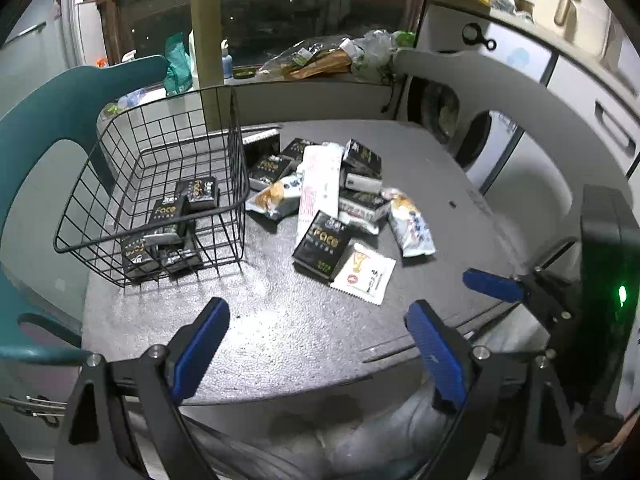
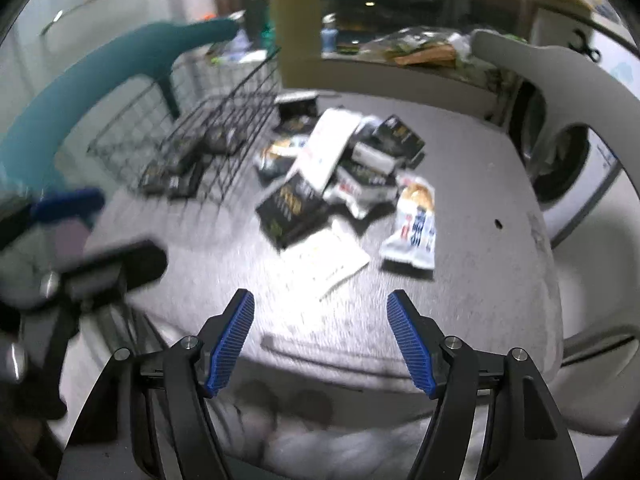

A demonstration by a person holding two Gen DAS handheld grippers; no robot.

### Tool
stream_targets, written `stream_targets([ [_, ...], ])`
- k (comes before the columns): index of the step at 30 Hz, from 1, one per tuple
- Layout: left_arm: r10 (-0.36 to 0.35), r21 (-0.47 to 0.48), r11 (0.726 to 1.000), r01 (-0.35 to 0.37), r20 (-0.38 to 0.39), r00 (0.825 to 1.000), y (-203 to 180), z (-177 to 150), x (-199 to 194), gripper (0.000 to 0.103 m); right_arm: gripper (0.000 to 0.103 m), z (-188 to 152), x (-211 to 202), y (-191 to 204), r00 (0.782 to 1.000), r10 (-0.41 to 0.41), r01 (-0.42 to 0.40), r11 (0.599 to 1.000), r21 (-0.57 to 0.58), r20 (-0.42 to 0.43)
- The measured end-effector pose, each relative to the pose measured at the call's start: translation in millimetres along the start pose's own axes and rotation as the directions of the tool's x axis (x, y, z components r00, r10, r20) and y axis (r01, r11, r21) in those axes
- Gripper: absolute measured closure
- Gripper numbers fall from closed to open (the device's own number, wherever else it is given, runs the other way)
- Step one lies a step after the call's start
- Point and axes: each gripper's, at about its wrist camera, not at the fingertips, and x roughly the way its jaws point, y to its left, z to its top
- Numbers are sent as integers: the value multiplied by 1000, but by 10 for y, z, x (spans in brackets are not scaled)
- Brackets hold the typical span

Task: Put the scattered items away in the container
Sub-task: 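Grasp the white wheat snack bar with the right gripper while the left grasps a tissue pack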

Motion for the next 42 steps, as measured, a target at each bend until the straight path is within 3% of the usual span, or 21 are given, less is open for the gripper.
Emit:
stream_targets([
  [4, 15, -4, 1000, -15, -55, 998, 15, -97, 220, 12, 25, -116, 145, -128, 997, 61, -59, 998, 29, -45],
  [8, 44, 18, 999, -42, -113, 993, 54, -235, 495, 12, 24, -179, 299, -104, 996, -3, 0, 999, -33, -84],
  [11, 50, -11, 999, -51, -103, 993, 127, -271, 596, 12, 24, -195, 386, -119, 994, 44, -45, 999, -7, -104],
  [15, 100, -74, 991, -107, -98, 990, 278, -225, 643, 12, 24, -184, 460, -84, 992, -2, -2, 999, -38, -124],
  [19, 156, -118, 979, -168, -109, 982, 367, -141, 700, 12, 24, -88, 451, -149, 995, 10, -11, 1000, -4, -98],
  [23, 153, -109, 980, -167, -123, 980, 339, -95, 774, 12, 18, 76, 430, -177, 998, -38, 38, 999, -12, -44],
  [27, 143, -126, 979, -161, -138, 980, 348, -73, 872, 12, 18, 231, 488, -280, 991, -136, 137, 990, 40, -16],
  [32, 134, -115, 982, -149, -131, 982, 252, -53, 957, 12, 18, 456, 639, -528, 961, -275, 274, 957, 100, 0],
  [38, 114, -94, 987, -127, -128, 985, 130, 43, 1083, 12, 21, 576, 906, -784, 982, -182, 189, 969, 161, -56],
  [42, 92, -69, 992, -101, -126, 988, 35, 144, 1157, 12, 33, 619, 1043, -809, 983, -162, 174, 971, 163, -84],
])
